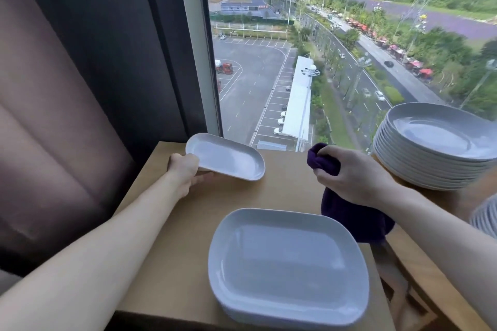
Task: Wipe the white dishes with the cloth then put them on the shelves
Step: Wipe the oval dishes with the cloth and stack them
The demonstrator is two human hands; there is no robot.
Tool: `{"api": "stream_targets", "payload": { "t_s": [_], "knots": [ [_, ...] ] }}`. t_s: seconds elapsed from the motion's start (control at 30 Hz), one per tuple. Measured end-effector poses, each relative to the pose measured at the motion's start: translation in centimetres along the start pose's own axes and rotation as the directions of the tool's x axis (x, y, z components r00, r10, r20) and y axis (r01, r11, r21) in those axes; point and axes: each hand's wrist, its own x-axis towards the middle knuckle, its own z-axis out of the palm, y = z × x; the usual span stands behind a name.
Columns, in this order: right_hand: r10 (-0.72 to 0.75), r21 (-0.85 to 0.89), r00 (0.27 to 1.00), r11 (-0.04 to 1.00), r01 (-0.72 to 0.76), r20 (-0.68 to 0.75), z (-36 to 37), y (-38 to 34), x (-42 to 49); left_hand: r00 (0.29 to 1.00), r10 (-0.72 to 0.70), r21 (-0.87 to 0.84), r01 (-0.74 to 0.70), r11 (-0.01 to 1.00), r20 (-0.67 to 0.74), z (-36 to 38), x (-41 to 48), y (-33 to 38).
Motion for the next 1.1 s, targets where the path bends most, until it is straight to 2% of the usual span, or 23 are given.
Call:
{"api": "stream_targets", "payload": {
  "t_s": [0.1,0.3,0.47,0.7,0.87,1.1],
  "knots": [
    [-0.028,-0.065,0.999,0.998,0.026,-0.031,-2.8,-1.2,-1.6,0.996,0.035,-0.059,-0.03,0.998,0.087,-0.4,-3.1,2.1],
    [-0.048,-0.141,0.996,0.989,0.036,-0.078,-9.0,-4.5,-6.2,0.968,0.103,-0.323,-0.024,0.946,0.23,-1.9,-11.0,8.1],
    [-0.044,-0.037,0.978,0.999,0.037,-0.204,-12.6,-7.8,-13.0,0.939,0.102,-0.404,0.043,0.914,0.329,-3.4,-20.8,8.9],
    [-0.011,0.148,0.967,0.988,0.05,-0.255,-12.2,-10.5,-23.8,0.863,0.092,-0.471,0.179,0.864,0.497,-5.2,-32.6,2.0],
    [0.037,0.24,0.984,0.971,0.006,-0.176,-8.9,-10.4,-30.6,0.822,0.025,-0.457,0.292,0.84,0.569,-6.8,-38.1,-4.5],
    [0.058,0.112,0.995,0.993,-0.048,-0.086,-2.2,-8.7,-36.4,0.754,-0.119,-0.408,0.473,0.781,0.646,-8.7,-41.3,-12.1]
  ]
}}
